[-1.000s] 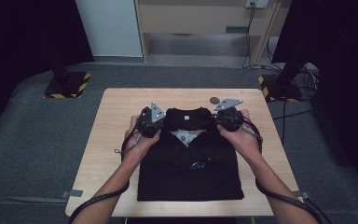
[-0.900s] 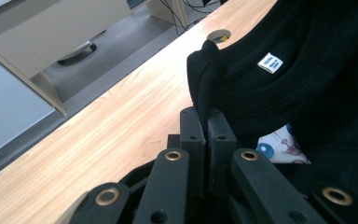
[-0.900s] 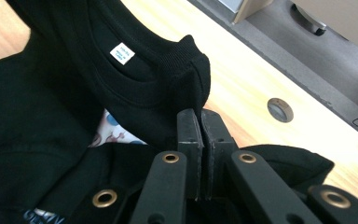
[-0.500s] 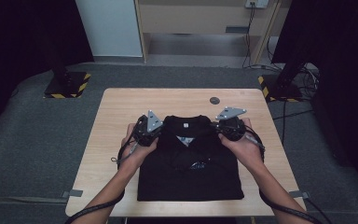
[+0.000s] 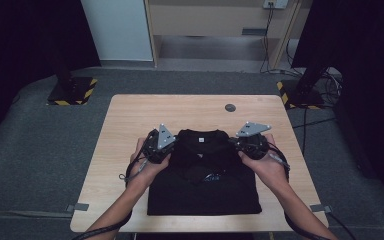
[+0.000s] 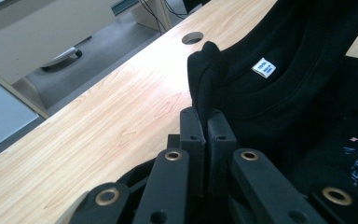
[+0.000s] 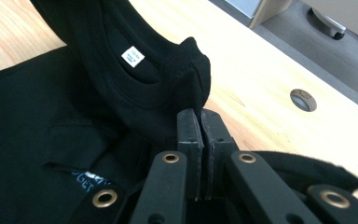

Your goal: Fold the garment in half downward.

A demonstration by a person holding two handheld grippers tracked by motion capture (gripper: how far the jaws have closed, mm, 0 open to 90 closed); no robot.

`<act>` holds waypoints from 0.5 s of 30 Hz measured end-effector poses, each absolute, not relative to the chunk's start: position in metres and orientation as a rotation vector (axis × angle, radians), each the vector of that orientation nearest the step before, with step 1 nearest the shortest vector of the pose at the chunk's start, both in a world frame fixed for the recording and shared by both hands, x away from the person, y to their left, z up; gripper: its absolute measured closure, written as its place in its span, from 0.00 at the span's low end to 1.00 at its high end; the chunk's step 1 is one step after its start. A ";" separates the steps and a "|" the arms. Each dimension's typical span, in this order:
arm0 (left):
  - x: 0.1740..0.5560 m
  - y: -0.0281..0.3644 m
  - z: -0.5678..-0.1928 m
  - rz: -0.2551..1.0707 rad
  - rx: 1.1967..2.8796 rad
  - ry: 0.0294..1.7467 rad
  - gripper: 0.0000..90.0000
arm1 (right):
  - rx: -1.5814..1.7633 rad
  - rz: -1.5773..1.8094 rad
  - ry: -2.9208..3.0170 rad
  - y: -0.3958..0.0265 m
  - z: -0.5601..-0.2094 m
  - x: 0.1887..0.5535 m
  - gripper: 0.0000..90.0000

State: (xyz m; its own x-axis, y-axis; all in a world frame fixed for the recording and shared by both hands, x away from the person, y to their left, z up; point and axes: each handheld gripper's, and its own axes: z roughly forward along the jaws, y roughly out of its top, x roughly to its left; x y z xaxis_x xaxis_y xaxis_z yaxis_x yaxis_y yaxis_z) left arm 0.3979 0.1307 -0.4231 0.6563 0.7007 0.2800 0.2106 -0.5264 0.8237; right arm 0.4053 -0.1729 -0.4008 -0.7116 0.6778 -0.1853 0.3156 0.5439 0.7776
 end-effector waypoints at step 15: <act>0.376 0.129 -0.433 0.721 2.092 0.684 0.97 | 0.780 1.029 2.362 -0.179 -0.410 0.383 0.97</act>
